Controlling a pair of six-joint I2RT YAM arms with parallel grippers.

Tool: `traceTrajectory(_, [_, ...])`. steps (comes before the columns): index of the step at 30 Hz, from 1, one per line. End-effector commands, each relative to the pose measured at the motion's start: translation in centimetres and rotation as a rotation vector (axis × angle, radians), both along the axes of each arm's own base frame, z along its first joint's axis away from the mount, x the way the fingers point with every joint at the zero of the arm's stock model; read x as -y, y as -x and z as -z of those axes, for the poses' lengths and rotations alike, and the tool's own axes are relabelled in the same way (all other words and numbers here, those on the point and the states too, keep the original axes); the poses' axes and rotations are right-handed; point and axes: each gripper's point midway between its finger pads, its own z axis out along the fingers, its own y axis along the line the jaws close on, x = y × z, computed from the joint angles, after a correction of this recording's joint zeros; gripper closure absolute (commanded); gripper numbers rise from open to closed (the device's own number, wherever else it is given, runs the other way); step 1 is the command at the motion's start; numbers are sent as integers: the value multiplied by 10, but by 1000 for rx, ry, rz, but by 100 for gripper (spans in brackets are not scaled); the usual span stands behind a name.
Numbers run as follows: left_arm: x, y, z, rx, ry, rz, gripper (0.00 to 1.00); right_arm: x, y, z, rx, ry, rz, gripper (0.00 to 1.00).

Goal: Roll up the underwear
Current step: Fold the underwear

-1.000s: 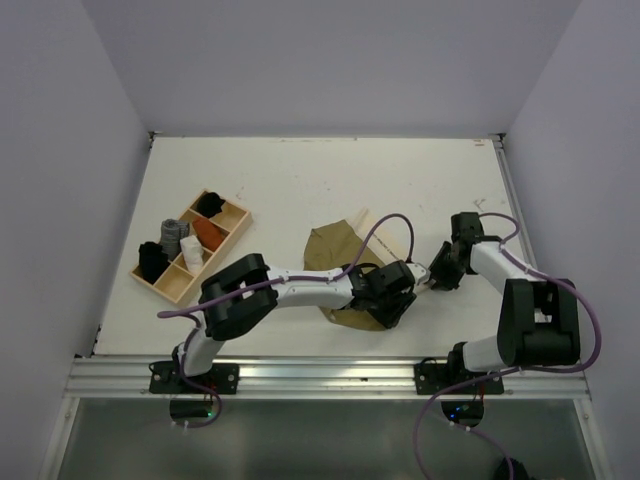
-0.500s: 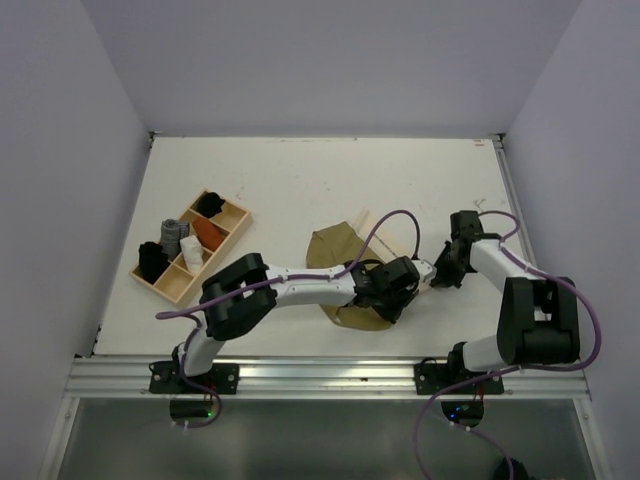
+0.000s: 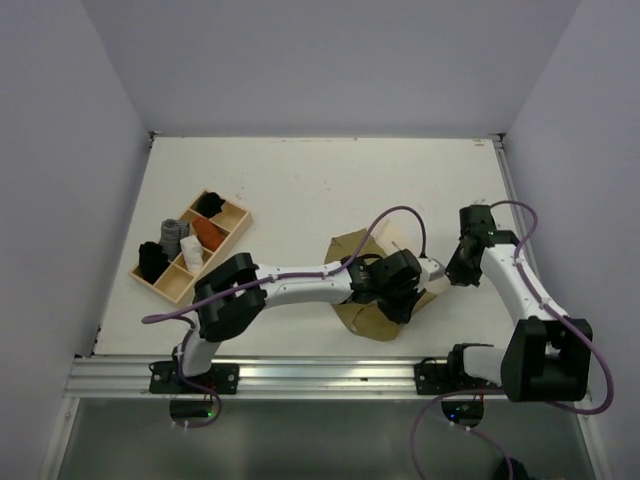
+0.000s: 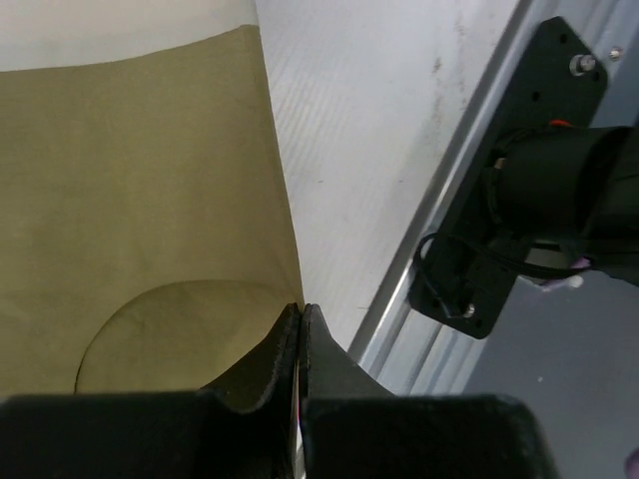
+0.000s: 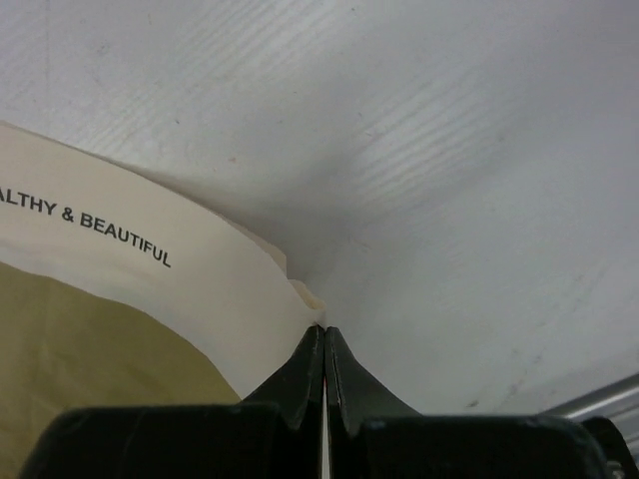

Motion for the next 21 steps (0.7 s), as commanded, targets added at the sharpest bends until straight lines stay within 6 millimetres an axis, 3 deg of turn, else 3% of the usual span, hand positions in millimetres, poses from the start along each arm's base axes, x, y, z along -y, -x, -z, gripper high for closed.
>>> traceTrajectory(1, [19, 16, -58, -35, 177, 89, 100, 22, 7, -29, 30, 116, 51, 100])
traceTrajectory(11, [11, 23, -88, -33, 222, 64, 100, 23, 14, -63, 82, 98, 192, 100])
traceTrajectory(15, [-9, 4, -72, 34, 125, 2, 100, 6, -2, -58, 121, 3, 174, 100])
traceTrajectory(17, [-24, -13, -58, 24, 76, -36, 100, -2, -16, -57, 151, -42, 170, 100])
traceTrajectory(21, [-43, -46, -51, 47, 58, -72, 100, -19, -40, -57, 148, -46, 116, 100])
